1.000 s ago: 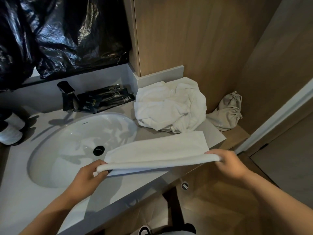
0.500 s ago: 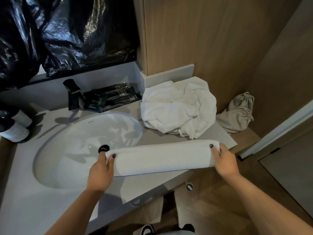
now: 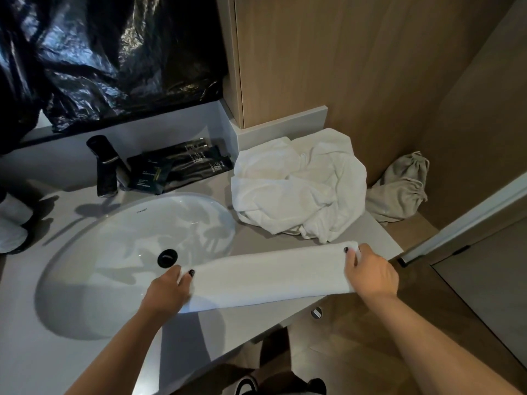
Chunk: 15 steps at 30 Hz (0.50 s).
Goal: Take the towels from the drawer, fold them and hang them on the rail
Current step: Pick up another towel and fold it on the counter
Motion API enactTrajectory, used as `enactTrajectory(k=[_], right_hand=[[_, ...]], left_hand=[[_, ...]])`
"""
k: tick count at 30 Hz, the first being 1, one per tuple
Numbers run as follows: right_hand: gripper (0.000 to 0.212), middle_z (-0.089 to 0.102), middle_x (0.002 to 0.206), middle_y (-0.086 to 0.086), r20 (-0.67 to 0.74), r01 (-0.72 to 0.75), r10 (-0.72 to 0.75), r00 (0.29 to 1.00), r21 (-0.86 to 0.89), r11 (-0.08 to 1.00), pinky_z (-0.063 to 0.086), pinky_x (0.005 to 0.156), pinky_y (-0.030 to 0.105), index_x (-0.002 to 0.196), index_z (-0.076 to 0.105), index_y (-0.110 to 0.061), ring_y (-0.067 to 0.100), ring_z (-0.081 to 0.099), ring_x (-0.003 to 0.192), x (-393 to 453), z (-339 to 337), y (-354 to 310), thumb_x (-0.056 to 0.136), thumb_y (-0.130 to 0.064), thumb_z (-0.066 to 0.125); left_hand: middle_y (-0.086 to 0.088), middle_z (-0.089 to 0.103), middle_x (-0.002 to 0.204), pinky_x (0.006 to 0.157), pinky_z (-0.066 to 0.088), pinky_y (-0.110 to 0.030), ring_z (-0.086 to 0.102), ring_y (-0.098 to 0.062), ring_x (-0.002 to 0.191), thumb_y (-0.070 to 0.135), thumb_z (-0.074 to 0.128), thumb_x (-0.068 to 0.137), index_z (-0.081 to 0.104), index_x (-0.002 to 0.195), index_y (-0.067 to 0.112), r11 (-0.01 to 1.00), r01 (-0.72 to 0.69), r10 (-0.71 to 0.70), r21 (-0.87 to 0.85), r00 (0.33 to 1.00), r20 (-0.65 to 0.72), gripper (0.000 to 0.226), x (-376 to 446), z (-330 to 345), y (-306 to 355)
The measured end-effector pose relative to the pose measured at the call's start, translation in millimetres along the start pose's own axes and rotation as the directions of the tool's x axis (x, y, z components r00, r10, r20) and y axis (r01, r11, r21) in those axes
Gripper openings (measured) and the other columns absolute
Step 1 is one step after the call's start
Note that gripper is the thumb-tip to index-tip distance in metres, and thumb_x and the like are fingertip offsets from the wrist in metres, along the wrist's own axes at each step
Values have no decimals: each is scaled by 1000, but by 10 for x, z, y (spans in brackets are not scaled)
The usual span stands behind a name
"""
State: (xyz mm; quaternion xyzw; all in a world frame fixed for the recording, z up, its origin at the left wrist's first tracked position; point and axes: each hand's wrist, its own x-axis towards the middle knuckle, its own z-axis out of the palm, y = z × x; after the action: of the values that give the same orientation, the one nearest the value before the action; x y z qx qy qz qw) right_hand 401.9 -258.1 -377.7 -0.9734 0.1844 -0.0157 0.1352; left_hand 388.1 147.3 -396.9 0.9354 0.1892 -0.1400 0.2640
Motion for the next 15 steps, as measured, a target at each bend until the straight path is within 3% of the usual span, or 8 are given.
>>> enactTrajectory(k=[4, 6, 8, 10, 11, 13, 15], right_hand=[[34, 67, 85, 8, 49, -3, 5, 999, -34, 999, 44, 60, 31, 113, 57, -13, 28, 65, 78, 98, -16, -70, 100, -41, 41], [33, 67, 94, 8, 23, 7, -5, 1000, -52, 999, 49, 68, 34, 116, 56, -12, 27, 64, 86, 77, -40, -115, 99, -38, 46], [29, 62, 105, 10, -83, 66, -77, 994, -132, 989, 44, 80, 40, 116, 57, -10, 29, 58, 96, 51, -67, -165, 94, -29, 55], [33, 58, 112, 14, -124, 180, -211, 970, -222, 958, 39, 83, 42, 116, 59, -8, 33, 53, 101, 17, -84, -267, 83, -11, 64], [39, 59, 112, 16, -107, 268, -294, 950, -203, 942, 39, 83, 43, 113, 62, -6, 35, 54, 100, -21, -88, -354, 75, 0, 65], [42, 63, 106, 18, -41, 492, -494, 869, -46, 869, 46, 82, 44, 105, 68, -3, 38, 60, 95, -164, -49, -563, 65, 10, 69], [43, 64, 108, 16, 35, 635, -638, 770, 68, 770, 50, 86, 42, 108, 68, -3, 35, 62, 97, -402, 56, -794, 66, 1, 77]], left_hand=[[-15, 64, 89, 71, 43, -38, 62, -41, 92, 31, 58, 96, 55, 93, 9, 1000, -18, 18, -2, 999, -47, 22, -36, -15, 71], [-13, 63, 117, 85, 49, -41, 61, -35, 107, 23, 59, 95, 58, 120, 12, 996, -62, 68, 62, 992, -109, 28, -65, -21, 162], [-13, 58, 135, 98, 48, -42, 58, -33, 120, 15, 52, 98, 55, 135, 10, 951, -234, 271, 201, 945, -185, 38, -117, 2, 335], [-17, 59, 136, 106, 45, -43, 58, -31, 123, 15, 43, 97, 57, 136, 6, 849, -477, 514, 226, 846, -144, 42, -232, 114, 567], [-14, 55, 141, 112, 38, -43, 54, -29, 129, 22, 38, 98, 53, 140, 8, 809, -538, 568, 235, 820, -77, 47, -302, 190, 673], [-3, 35, 157, 121, 18, -42, 31, -19, 145, 35, 25, 103, 30, 154, 16, 780, -533, 552, 328, 833, 41, 54, -391, 340, 810], [3, 19, 164, 123, 5, -41, 13, -13, 151, 39, 16, 104, 11, 158, 20, 763, -480, 499, 432, 863, 77, 58, -373, 432, 835]])
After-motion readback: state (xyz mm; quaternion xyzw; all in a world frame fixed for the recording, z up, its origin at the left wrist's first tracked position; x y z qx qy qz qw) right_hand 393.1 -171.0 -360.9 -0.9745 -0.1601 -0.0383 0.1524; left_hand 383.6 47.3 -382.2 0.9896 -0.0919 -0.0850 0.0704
